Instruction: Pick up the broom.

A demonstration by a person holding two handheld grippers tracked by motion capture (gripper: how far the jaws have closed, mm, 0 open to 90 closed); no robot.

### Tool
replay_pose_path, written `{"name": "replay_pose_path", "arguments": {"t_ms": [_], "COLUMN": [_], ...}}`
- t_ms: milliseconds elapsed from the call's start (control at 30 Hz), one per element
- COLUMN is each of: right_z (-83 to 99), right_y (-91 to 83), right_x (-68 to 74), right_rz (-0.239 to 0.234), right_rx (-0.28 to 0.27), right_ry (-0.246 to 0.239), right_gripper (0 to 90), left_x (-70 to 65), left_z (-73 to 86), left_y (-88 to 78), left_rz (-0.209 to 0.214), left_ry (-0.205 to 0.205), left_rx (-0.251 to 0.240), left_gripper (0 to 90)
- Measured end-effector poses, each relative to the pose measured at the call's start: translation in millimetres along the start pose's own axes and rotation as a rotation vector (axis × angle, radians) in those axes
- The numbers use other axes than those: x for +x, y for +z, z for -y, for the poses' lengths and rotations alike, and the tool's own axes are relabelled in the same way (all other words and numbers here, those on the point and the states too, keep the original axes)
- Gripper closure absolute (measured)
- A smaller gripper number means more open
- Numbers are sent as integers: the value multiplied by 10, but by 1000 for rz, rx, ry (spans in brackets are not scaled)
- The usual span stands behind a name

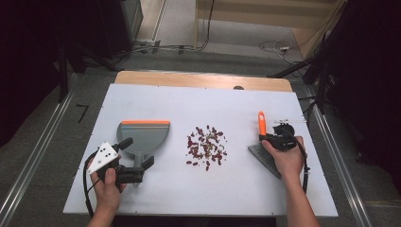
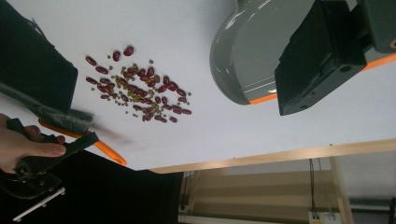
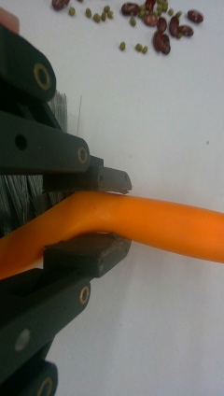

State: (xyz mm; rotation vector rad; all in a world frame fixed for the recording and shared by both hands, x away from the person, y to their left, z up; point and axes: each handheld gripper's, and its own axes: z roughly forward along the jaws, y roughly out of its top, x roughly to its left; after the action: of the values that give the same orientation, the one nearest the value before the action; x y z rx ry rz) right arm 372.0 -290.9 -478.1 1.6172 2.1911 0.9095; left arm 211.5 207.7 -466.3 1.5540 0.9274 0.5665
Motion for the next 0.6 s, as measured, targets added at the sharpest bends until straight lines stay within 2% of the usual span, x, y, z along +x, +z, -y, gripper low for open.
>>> {"name": "replay_pose_path", "arguments": {"t_ms": [100, 133, 167, 233, 333, 467, 533, 600], "right_z": [48, 48, 88, 126, 175, 216, 229, 244], "right_y": [-96, -96, -169, -237, -338, -444, -486, -522], "right_x": [-15, -15, -40, -65, -74, -102, -109, -124], "right_rz": [-11, -11, -29, -46, -43, -74, -65, -87], "right_rx": [-64, -64, -126, -180, -276, -383, -417, -462], "right_ry": [9, 9, 21, 27, 9, 15, 21, 26], "right_gripper": [682, 682, 682, 683, 685, 688, 689, 689], "left_x": [-1, -1, -3, -10, -20, -26, -24, -21], "left_z": [-7, -7, -14, -21, -27, -34, -39, -43], "left_y": [-4, -4, -9, -11, -7, 0, 0, -3], "left_rz": [-1, -1, -1, 1, 4, 7, 6, 5], "left_ry": [2, 2, 3, 5, 8, 12, 13, 12], "left_rx": [-4, -4, -6, -8, -11, -11, -13, -17], "left_gripper": [0, 0, 0, 0, 0, 0, 0, 0]}}
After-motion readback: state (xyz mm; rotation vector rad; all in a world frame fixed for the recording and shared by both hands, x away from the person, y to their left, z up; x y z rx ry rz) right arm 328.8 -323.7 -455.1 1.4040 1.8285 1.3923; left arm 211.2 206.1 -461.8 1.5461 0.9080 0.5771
